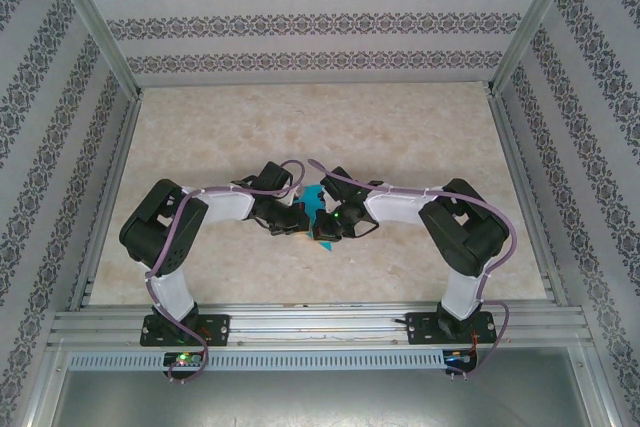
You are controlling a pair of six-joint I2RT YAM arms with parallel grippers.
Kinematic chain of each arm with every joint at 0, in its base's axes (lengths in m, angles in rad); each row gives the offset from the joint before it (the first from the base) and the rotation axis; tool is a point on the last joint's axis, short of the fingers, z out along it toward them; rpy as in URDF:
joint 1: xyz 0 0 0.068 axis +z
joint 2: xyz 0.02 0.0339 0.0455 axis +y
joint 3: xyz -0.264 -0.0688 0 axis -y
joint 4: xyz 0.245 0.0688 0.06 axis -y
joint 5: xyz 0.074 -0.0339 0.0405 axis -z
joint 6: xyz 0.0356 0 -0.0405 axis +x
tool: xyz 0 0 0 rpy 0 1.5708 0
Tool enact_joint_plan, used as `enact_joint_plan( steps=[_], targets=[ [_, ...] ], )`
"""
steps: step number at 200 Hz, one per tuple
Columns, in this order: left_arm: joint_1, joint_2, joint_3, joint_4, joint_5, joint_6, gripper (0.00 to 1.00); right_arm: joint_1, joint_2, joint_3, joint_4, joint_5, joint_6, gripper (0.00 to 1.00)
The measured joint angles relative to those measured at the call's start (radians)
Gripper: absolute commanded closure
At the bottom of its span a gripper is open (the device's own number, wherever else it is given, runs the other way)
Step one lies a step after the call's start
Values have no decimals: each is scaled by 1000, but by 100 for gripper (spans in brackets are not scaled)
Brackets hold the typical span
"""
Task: Fold a paper plane with a square sheet of paper (fold left side to right side)
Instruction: Third fold the triangle at the center of the table.
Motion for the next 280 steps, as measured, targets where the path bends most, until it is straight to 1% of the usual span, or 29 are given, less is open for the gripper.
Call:
enact_joint_plan(
  steps=[68,175,280],
  targets=[
    [0,5,10,-14,1,11,100,0,-53,-59,-10,15,0,100],
    [0,8,14,-18,3,14,100,0,-69,-75,-21,25,-5,100],
    [-1,13,17,-21,12,14,100,-1,-131,-145,-21,33,-9,100]
  ],
)
